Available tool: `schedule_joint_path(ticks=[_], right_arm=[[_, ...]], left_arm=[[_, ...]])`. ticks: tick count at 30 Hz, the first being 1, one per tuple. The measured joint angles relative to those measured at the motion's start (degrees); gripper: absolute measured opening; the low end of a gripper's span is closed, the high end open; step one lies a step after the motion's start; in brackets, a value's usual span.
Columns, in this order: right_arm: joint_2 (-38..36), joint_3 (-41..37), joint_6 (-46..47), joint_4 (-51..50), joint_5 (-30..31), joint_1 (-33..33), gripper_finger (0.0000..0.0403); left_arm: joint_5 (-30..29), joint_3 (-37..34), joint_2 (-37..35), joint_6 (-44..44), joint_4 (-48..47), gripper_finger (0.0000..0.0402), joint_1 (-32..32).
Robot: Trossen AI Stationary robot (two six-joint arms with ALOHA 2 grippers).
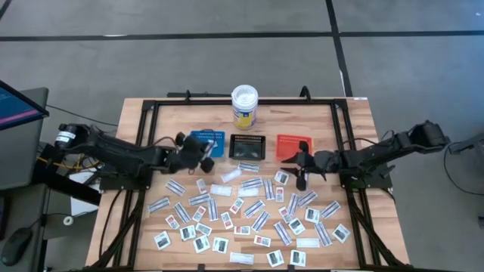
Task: Pick & Place First Aid Supplies
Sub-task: Put the blue bandage into the blue bin, then put the orange ointment pack into the orange bin
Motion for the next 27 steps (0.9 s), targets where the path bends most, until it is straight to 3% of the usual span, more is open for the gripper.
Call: schedule_joint_path(ticks=[6,13,19,27], right_arm=[[0.01,0.09,-1.49,3.01,-0.02,-0.97,0.0116],[0.02,0.09,-1.53,4.16,-0.02,-0.96,0.0116],[0.02,0.09,-1.12,4.13,-0.06,-0.3,0.0116],[0.04,0.09,0.13,4.11,-0.12,-0.31,0.0116]], left_arm=[[0.11,-1.3,0.1,-1.27,0.2,0.0011,9.08],[3.1,-2.58,3.76,-2.17,1.02,0.003,12.64],[4.01,-2.74,6.78,-0.05,5.25,0.007,12.62],[5.5,0.15,1.93,5.11,10.62,0.0086,5.72]])
